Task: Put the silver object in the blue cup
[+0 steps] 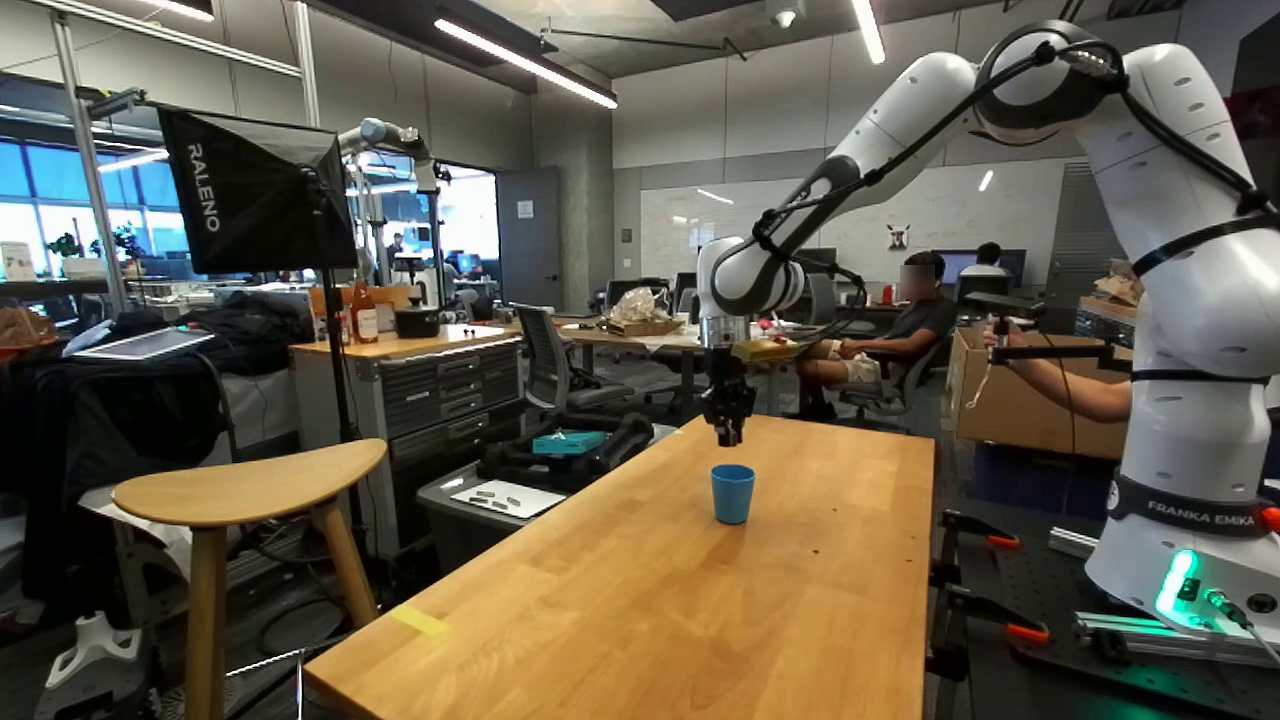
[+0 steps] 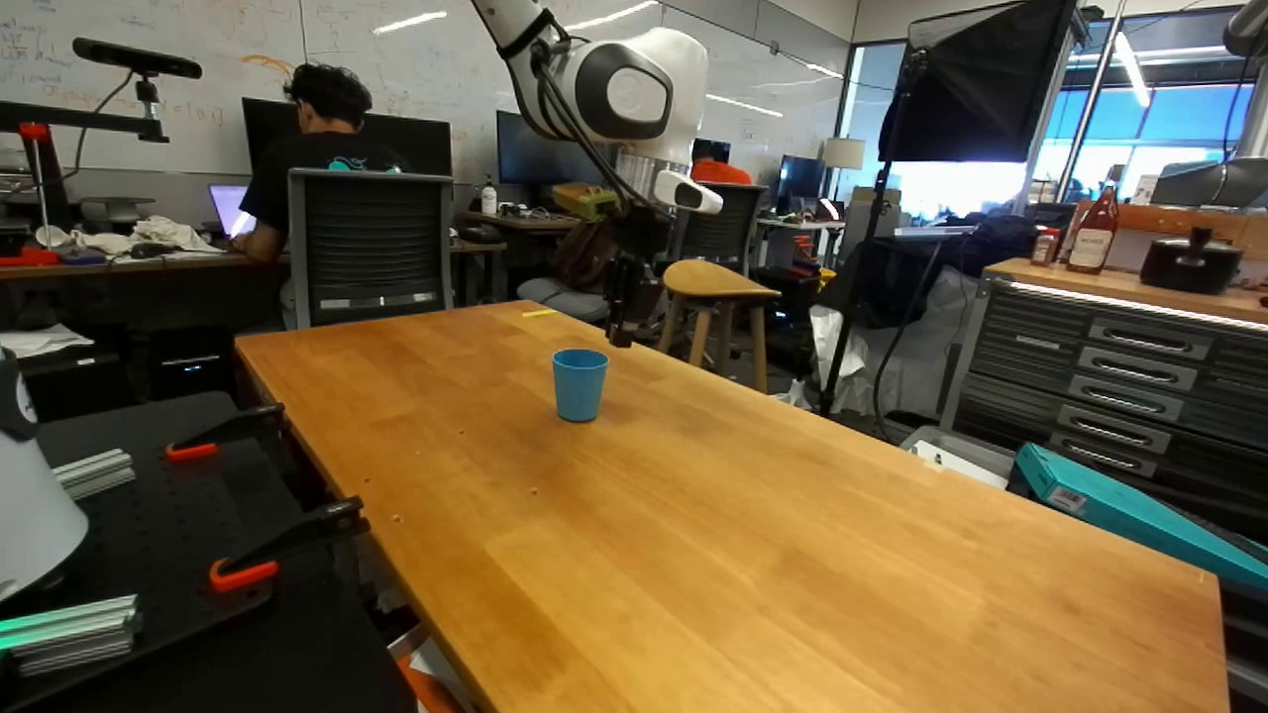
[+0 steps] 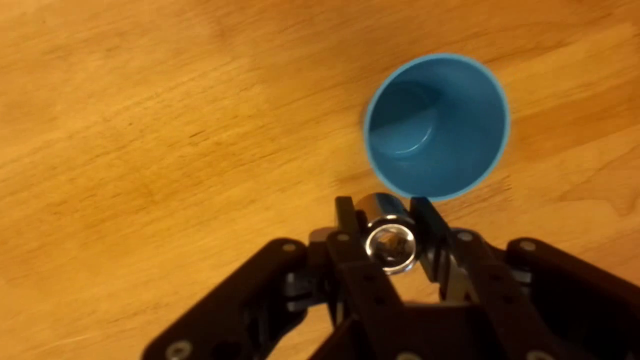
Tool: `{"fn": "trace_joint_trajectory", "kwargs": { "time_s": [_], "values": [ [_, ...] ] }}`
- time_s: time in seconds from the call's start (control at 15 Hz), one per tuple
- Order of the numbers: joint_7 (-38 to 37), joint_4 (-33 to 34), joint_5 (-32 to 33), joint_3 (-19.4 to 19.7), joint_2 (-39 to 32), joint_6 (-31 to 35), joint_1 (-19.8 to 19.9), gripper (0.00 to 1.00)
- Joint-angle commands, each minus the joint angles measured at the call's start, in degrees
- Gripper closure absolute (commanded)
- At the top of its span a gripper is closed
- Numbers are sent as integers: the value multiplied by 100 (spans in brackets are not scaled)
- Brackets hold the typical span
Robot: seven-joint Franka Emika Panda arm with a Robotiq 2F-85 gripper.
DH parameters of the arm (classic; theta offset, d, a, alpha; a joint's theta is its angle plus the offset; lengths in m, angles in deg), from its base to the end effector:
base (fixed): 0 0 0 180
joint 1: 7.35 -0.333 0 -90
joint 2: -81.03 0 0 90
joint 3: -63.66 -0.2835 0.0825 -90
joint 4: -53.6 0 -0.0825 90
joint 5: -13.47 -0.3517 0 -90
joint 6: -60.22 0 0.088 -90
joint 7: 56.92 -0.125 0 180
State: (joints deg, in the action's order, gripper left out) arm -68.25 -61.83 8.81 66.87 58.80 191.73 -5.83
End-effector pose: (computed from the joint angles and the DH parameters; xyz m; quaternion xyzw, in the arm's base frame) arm 0.5541 -0.0429 0.2265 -0.9845 0.1662 0.0540 0.0152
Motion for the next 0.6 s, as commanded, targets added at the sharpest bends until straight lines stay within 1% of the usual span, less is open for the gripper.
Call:
{"fn": "trace_joint_trajectory", "kwargs": {
  "time_s": [0.0, 0.2, 0.53],
  "values": [
    [191, -230, -394, -272, 387, -385, -20, 91],
    [140, -411, -465, -380, 518, -455, -109, 91],
    [-79, -721, -224, -312, 551, -193, -266, 91]
  ]
}}
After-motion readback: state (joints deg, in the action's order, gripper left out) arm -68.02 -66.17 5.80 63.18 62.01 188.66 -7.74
